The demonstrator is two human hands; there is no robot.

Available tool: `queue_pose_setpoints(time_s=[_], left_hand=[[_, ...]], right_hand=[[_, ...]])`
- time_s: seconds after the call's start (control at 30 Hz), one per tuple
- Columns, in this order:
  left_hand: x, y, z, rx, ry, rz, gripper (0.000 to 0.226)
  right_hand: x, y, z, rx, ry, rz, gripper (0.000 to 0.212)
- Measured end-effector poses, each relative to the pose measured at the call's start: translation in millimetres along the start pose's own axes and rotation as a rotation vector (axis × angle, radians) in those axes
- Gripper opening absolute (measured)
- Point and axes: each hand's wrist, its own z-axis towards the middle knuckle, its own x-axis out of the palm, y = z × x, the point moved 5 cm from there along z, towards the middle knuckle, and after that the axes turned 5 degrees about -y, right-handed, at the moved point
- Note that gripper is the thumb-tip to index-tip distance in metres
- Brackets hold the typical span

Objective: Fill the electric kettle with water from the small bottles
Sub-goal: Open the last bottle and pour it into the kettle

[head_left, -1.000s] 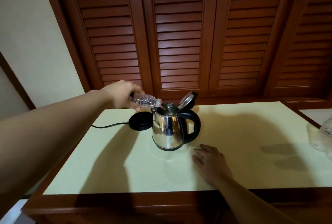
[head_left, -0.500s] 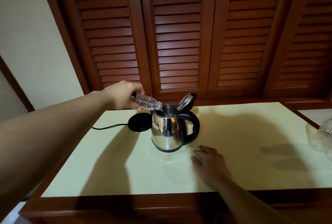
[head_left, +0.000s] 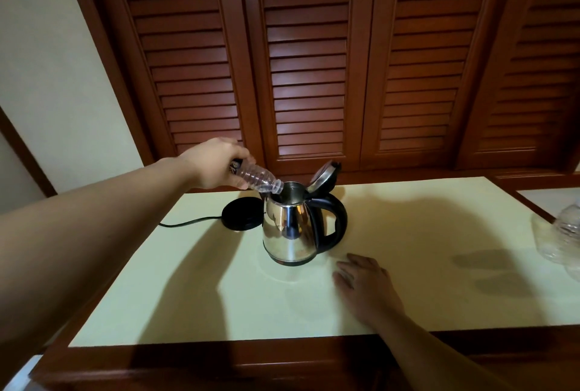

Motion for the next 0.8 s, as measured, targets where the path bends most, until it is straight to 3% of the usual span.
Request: queue_pose_setpoints(time_s=[0.1,0.23,0.4,0.47,0.57,0.8], left_hand=[[-3,-3,1,0.005,-0.017,0.013,0.041],[-7,-6,2,-0.009,-0.041,0.066,0.049],[-11,-9,3,-0.017,-0.075,0.126,0.053],[-9,-7,3,-0.040,-0.076,0.127,0.054],[-2,-1,0,-0.095,-0.080,0.068,0.050],[27,9,-32,-0.222,-0.153,-0.228,0.041]], right_hand=[[0,0,1,0.008,0.007,-0.005,0.042],[-1,1,0,0.022,0.028,0.020,0.058],[-1,0,-1,0.008,0.023,0.015,0.040],[-1,1,-1,0.006,0.030,0.010,0.046],[-1,3,-4,-0.009,0.034,-0.008,0.061],[-3,7,-5,-0.042,0.036,-0.059,0.062]])
